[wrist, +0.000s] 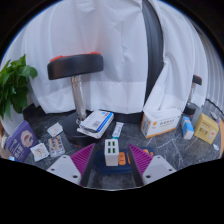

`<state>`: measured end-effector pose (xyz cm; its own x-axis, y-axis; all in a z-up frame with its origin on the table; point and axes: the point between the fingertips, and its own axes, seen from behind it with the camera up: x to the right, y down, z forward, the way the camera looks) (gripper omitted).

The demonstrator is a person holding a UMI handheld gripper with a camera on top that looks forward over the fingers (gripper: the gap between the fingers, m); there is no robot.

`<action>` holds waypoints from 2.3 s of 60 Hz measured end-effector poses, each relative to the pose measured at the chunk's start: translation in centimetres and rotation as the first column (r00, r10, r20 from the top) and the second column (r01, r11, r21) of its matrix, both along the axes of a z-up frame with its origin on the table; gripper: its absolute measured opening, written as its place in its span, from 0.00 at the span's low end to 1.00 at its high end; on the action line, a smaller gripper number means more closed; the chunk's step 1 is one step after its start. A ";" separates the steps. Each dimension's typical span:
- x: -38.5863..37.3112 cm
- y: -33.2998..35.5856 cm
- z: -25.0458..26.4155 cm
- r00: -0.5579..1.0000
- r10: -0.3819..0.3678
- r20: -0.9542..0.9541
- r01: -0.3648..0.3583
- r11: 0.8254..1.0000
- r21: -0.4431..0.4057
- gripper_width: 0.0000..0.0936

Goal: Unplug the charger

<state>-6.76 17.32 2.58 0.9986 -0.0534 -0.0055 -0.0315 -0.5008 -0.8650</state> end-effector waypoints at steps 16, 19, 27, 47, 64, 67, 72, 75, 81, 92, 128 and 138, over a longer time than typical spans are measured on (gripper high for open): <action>0.2 1.8 -1.3 1.000 -0.022 0.011 0.022 1.000 -0.007 0.10; 0.2 1.8 -1.2 1.000 -0.019 0.006 0.019 1.000 -0.020 0.08; 2.3 2.6 10.5 0.997 -0.050 0.058 0.035 0.972 0.231 0.08; 10.8 1.1 21.0 0.998 -0.065 -0.012 0.065 0.935 0.348 0.10; 17.1 -1.6 -1.5 0.986 -0.135 -0.100 0.133 0.991 -0.032 0.17; 17.4 -1.9 -2.6 0.982 -0.133 -0.133 0.128 0.991 -0.046 0.20; 19.6 -2.7 -3.8 0.973 -0.184 -0.142 0.174 0.982 -0.077 0.39; 21.5 -3.3 -4.0 0.969 -0.221 -0.108 0.212 0.974 -0.086 0.56; 24.1 -5.0 -3.2 0.969 -0.247 -0.021 0.244 0.965 -0.096 0.88; 24.6 -9.4 2.8 0.970 -0.203 0.132 0.211 0.976 -0.053 0.91; 16.4 -31.2 16.1 0.981 -0.141 0.135 0.142 0.990 0.005 0.91; 15.5 -35.2 15.8 0.987 -0.134 0.092 0.137 0.990 -0.031 0.91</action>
<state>8.72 -17.88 18.41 0.9784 -0.1871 0.0882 -0.0246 -0.5288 -0.8484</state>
